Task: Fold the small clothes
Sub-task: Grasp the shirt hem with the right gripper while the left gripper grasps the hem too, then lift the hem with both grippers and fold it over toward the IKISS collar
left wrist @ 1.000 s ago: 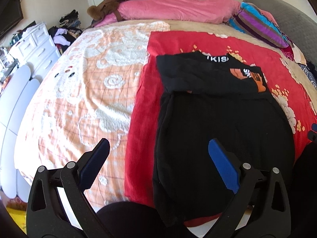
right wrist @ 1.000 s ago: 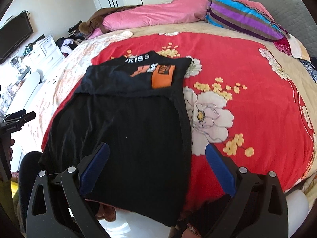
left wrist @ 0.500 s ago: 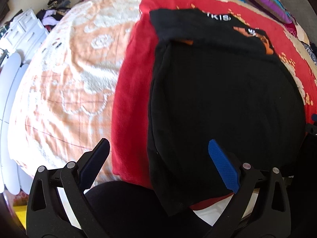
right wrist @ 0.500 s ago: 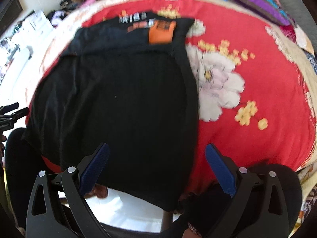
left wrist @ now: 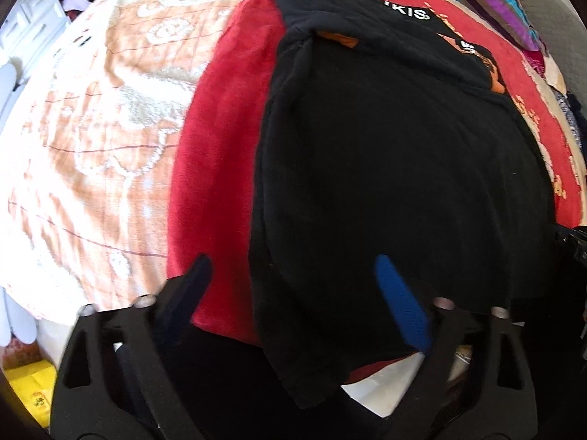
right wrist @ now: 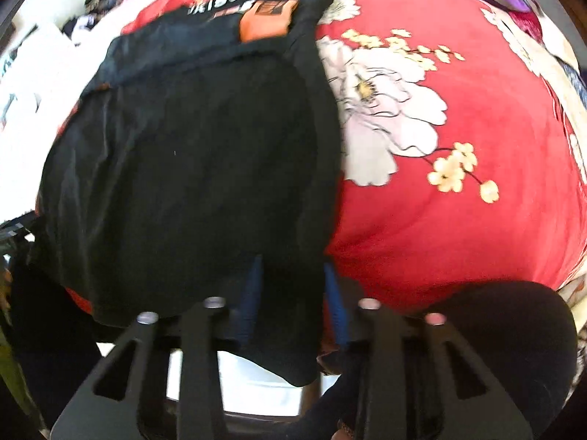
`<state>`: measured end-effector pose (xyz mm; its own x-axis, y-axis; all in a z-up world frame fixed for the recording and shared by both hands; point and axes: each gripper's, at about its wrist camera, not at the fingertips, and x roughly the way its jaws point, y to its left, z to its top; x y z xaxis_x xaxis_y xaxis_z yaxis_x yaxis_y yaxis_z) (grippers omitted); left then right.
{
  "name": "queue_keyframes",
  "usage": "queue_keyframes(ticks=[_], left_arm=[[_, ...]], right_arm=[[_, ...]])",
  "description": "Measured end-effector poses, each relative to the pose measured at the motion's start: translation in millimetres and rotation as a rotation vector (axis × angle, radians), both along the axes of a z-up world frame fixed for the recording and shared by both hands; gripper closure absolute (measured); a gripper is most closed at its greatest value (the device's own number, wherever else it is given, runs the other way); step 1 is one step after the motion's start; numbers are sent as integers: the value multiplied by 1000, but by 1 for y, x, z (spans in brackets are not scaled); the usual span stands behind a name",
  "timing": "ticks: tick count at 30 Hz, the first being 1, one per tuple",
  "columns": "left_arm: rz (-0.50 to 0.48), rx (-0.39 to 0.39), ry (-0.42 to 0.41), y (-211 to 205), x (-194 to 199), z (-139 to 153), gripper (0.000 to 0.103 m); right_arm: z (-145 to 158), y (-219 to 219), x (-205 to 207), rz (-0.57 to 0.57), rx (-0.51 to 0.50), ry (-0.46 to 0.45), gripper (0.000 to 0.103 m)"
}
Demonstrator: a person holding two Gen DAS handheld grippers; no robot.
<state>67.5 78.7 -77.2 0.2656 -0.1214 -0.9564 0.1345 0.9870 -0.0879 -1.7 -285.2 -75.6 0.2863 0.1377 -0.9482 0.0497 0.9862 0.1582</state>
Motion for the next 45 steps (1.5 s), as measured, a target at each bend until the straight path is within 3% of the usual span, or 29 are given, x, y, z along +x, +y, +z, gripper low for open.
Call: queue_keyframes(ticks=[2, 4, 7, 11, 16, 18, 20, 22, 26, 30, 38, 45], left_arm=[[-19, -20, 12, -3, 0, -1, 48], [-34, -23, 23, -6, -1, -4, 53], [-33, -17, 46, -5, 0, -9, 53], [-35, -8, 64, -7, 3, -14, 46], [-68, 6, 66, -17, 3, -17, 48], [-74, -9, 60, -18, 3, -17, 57], [-76, -33, 52, -19, 3, -16, 77], [-70, -58, 42, -16, 3, -13, 88], [-61, -147, -15, -8, -1, 1, 97], [-63, -226, -77, 1, -7, 22, 97], [-37, -308, -182, 23, -3, 62, 97], [4, -361, -228, 33, 27, 84, 97]], right_arm=[[1, -3, -3, -8, 17, -6, 83], [3, -4, -4, -9, 19, -8, 83], [0, -7, -4, -13, 10, 5, 81], [6, -3, -7, -17, -8, -14, 80], [8, -3, -9, -35, 14, -9, 70], [6, -3, -11, -33, 22, 9, 65], [3, 1, -11, -23, 23, 31, 62], [-4, 6, -9, -6, 14, 60, 54], [-19, 17, -2, 29, -1, 113, 50], [-12, 14, -4, 26, 50, 84, 96], [53, 2, -7, 49, 196, -199, 96], [72, -29, 11, -20, 305, -294, 96]])
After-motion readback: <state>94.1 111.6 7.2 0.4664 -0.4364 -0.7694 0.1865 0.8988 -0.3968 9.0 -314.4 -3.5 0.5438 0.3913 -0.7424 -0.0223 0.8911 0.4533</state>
